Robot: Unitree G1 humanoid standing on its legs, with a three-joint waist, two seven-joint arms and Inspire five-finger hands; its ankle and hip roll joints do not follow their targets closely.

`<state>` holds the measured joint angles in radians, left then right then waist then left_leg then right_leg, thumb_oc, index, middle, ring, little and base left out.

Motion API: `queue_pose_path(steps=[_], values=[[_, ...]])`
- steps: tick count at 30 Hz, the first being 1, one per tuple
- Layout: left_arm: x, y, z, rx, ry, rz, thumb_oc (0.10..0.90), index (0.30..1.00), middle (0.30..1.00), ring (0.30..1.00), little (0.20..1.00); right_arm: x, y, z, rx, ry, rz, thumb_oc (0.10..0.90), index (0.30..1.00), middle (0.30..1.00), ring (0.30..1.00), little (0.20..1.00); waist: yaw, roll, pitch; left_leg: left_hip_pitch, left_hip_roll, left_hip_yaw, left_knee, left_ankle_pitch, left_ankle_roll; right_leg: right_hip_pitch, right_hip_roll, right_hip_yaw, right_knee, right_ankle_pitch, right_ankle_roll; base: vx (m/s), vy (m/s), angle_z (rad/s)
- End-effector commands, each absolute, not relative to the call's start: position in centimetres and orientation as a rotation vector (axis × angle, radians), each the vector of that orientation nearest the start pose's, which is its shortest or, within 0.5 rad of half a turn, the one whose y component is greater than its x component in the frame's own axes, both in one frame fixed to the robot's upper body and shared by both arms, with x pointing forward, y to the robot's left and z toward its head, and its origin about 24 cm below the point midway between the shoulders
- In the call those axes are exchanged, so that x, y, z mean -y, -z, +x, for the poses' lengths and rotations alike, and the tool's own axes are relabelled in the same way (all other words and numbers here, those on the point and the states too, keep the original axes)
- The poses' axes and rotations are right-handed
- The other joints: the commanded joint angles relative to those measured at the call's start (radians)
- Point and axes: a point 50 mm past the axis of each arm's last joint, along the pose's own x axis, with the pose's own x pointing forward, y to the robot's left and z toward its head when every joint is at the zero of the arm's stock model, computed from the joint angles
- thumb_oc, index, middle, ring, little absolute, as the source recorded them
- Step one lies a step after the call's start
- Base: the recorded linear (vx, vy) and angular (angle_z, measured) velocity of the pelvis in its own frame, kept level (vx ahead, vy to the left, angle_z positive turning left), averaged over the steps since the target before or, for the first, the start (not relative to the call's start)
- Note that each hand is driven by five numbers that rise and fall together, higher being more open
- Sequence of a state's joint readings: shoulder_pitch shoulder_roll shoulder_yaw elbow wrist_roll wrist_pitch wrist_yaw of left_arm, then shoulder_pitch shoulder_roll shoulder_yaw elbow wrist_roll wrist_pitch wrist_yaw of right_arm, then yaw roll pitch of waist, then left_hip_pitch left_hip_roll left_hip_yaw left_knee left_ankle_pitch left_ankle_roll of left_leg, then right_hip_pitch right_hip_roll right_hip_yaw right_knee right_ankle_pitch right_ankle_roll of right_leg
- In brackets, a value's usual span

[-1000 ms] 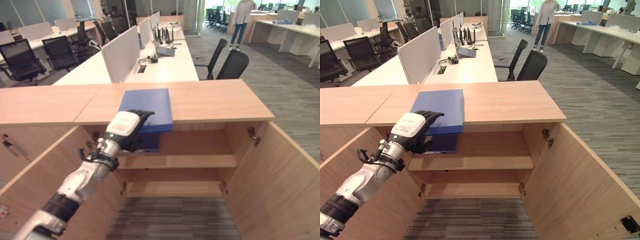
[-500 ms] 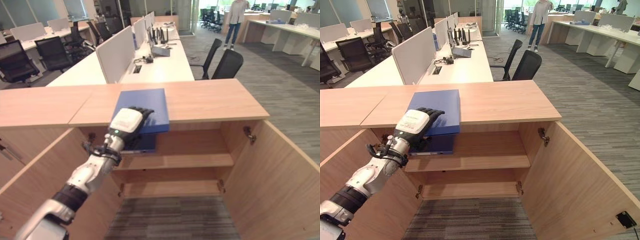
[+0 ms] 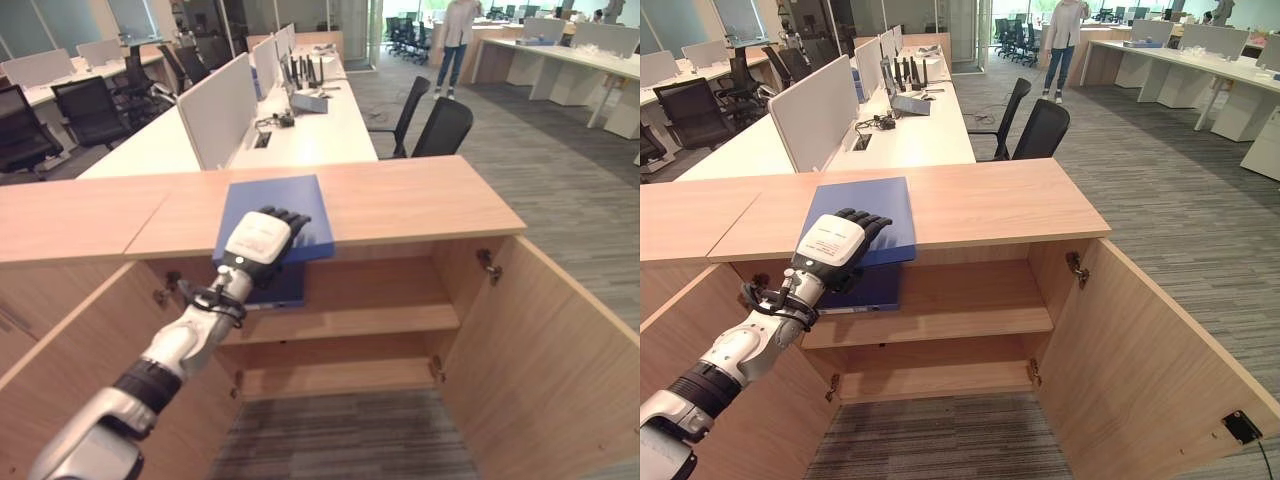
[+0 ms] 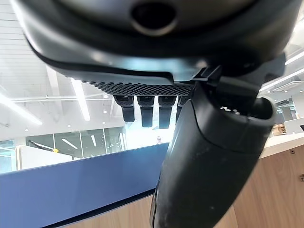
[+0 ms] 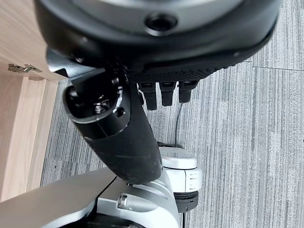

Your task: Put the empty folder in the office cabinet

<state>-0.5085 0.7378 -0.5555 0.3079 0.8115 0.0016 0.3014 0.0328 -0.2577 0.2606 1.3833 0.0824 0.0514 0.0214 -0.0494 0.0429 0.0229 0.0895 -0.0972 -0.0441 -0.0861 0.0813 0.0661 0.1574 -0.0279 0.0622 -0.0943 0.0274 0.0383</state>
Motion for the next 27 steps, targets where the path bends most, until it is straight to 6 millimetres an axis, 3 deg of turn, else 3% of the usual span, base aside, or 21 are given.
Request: queue_pose_path(steps=[1,8,18,27], values=[[-18.3,-20.4,35.6,0.694,-0.219,1.634,0.8,0.9,0.9,0.9,0.9,24.8,16.8,3.5,-1.513,0.019,-0.341,0.8,0.9,0.9,0.9,0.9,0.007,-0.003,-0.03,0.037,-0.002,-0.046,-0.001,-0.137,-0.019,0.032,-0.022,-0.047,0.007,-0.062,0.052,0.0,0.0,0.0],[-19.0,-19.8,35.4,0.658,-0.227,1.62,0.8,0.9,0.9,0.9,0.9,24.9,16.8,3.2,-1.524,0.025,-0.338,0.8,0.9,0.9,0.9,0.9,0.009,-0.003,-0.031,0.037,-0.002,-0.045,-0.001,-0.138,-0.019,0.033,-0.022,-0.048,0.007,-0.062,0.052,0.0,0.0,0.0],[-21.4,-17.8,36.2,0.487,-0.262,1.665,0.8,0.9,0.9,0.9,0.9,25.0,16.8,3.0,-1.526,0.025,-0.343,0.8,0.9,0.9,0.9,0.9,0.003,-0.005,-0.03,0.038,0.0,-0.038,-0.001,-0.137,-0.021,0.03,-0.019,-0.044,0.007,-0.061,0.051,0.0,0.0,0.0],[-21.9,-17.0,36.8,0.427,-0.259,1.718,0.8,0.9,0.9,0.9,0.9,25.3,16.7,3.1,-1.527,0.033,-0.35,0.8,0.9,0.9,0.9,0.9,-0.001,-0.005,-0.029,0.042,-0.001,-0.036,-0.001,-0.146,-0.019,0.035,-0.019,-0.043,0.007,-0.069,0.053,0.0,0.001,-0.01]])
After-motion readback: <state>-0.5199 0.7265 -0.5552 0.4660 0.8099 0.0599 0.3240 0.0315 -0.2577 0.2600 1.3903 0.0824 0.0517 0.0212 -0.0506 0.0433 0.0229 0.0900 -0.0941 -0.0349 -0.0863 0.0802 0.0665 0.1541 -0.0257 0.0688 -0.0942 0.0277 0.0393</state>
